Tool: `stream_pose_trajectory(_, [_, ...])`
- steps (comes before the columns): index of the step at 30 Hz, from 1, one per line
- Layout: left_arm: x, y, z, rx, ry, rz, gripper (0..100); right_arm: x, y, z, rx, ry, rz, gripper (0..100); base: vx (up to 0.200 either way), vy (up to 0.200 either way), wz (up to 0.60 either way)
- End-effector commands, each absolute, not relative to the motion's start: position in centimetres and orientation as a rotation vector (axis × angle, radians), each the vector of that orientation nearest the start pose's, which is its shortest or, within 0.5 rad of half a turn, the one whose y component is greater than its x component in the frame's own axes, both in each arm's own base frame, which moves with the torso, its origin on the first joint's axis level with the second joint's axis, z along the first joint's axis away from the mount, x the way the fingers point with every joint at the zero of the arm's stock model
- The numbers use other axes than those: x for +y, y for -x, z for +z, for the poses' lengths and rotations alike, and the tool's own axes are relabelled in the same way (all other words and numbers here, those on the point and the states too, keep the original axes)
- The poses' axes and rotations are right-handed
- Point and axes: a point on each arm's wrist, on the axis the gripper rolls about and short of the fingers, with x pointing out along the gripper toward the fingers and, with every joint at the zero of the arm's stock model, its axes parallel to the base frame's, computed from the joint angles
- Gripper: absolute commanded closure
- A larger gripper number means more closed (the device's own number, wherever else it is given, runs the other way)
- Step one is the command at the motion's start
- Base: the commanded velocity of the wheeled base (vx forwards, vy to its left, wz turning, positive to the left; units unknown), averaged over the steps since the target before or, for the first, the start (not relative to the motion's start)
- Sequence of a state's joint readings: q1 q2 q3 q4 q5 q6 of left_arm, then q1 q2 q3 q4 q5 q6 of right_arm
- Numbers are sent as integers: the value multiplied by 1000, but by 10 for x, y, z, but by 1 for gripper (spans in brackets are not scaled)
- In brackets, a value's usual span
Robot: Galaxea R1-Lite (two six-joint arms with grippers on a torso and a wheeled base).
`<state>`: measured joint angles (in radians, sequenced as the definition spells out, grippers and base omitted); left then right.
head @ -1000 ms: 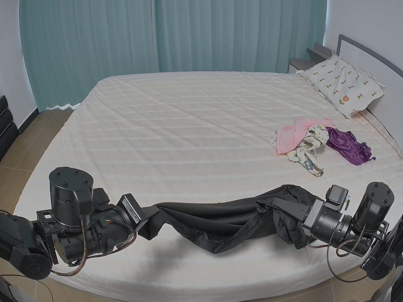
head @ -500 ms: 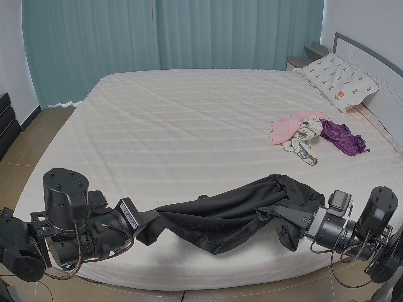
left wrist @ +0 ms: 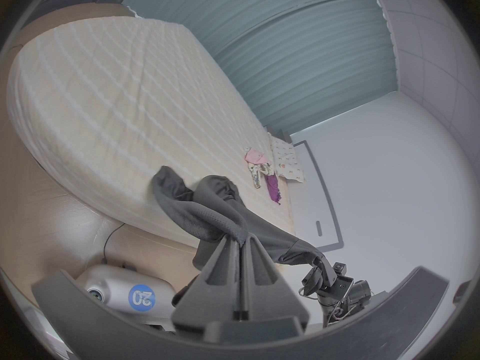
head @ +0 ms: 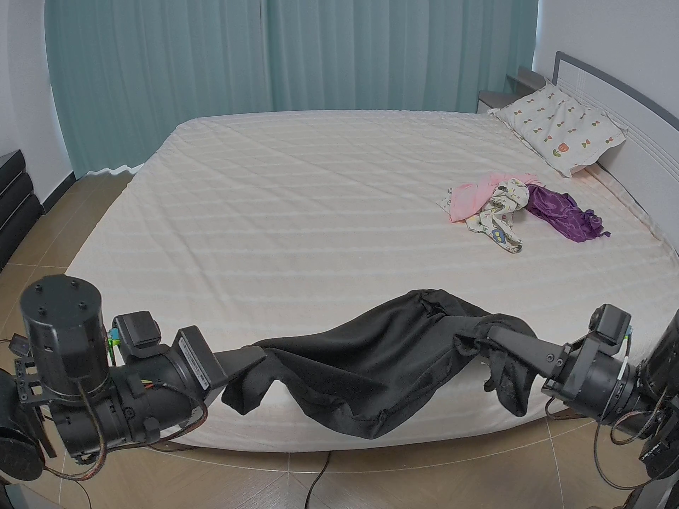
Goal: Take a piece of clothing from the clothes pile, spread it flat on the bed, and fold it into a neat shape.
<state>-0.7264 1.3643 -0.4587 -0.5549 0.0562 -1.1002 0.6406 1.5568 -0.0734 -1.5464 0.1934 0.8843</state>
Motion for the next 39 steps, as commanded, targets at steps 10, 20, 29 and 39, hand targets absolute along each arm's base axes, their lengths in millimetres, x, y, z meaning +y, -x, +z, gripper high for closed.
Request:
stream_pose_trajectory(10, [-109,-153,259,424,974,-415,100,79,-153,287,-12,-885,771,100,-100,0,0])
stream_pose_trajectory(20, [-112,-191,257,419,964,-314,100,64,-239,323,-37,-906,628,100,0,0,0])
stream_pose_trajectory(29, [-126,-230,245,464,949,-259,100,72,-310,283,50,-865,537,100,67,0,0])
stream_pose_trajectory(39, [-127,-266,234,470,949,-190,100,81,-338,269,52,-861,545,100,200,0,0])
